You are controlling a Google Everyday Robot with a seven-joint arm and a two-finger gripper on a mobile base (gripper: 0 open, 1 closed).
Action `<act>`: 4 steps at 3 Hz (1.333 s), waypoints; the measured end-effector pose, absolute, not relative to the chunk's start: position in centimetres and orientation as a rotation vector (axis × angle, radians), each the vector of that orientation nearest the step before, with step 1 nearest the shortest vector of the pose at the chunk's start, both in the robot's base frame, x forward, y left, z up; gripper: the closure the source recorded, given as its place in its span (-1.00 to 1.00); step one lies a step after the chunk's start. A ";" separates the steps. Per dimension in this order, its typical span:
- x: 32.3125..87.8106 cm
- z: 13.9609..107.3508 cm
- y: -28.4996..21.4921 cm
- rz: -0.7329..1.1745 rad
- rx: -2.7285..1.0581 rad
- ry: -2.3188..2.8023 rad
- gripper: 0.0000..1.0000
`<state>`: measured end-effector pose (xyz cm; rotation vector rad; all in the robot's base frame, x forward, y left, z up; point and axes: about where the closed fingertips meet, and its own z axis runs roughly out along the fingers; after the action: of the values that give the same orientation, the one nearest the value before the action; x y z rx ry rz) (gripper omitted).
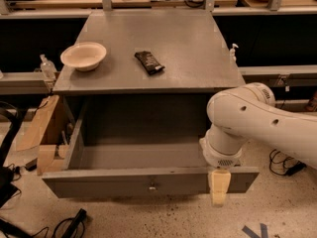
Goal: Open top drawer
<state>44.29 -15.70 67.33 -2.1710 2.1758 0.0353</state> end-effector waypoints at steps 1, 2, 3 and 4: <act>44.2 67.4 -15.7 0.032 -2.171 2.176 -0.64; 43.5 67.7 -15.9 0.028 -2.162 2.198 -0.15; 40.8 68.4 -15.4 0.054 -2.142 2.267 0.29; 38.3 68.7 -14.7 0.100 -2.125 2.330 0.79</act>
Offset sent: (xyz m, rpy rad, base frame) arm -0.0157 -0.0028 0.0061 -0.0171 0.0117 -0.0331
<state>38.29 -14.70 68.68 -2.1247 2.3297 0.1004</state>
